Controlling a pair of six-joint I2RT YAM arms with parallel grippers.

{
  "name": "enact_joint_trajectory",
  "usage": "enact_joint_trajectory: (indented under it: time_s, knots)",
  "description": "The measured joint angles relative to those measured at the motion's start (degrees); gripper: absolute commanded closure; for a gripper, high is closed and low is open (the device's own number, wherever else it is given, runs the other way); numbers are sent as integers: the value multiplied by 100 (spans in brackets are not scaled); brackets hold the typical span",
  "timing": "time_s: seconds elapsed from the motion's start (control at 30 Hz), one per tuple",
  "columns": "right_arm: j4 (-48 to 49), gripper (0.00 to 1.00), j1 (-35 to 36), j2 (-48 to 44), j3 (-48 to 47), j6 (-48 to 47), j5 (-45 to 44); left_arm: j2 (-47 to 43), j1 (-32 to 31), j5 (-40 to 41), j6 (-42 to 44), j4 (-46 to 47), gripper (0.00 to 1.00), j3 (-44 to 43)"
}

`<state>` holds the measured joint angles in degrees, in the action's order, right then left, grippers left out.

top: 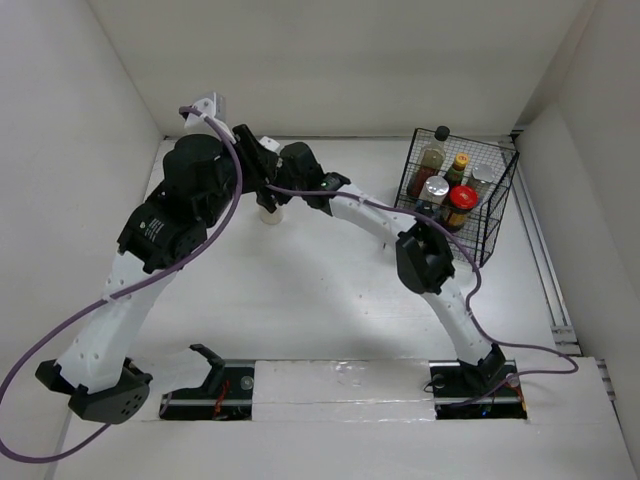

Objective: Organize the condiment bottles

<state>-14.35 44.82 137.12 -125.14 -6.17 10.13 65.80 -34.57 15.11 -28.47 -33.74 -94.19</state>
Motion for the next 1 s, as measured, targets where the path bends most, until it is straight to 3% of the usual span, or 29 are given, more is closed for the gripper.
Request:
enact_joint_trajectory:
  time_s: [0.3,0.57,0.67,0.77,0.87,0.9,1.0]
  knots:
    - [258,32,9,417,-199,-4,-162,4,-24,-173,-2,22,60,160]
    - [420,3,66,579,-496,-24,-378,52,-24,-297,-4,48,60,254]
    - [472,2,63,667,-588,-28,-396,90,-24,-306,-9,48,60,271]
    - [496,6,63,782,-608,-28,-396,101,-24,-293,-9,48,60,271]
    - [503,29,66,866,-518,-33,-389,101,-24,-236,-9,44,60,269]
    - [507,42,63,866,-433,-4,-378,103,-24,-208,-9,44,60,264]
    - [907,56,66,723,11,42,-365,107,-24,-109,-11,42,60,234]
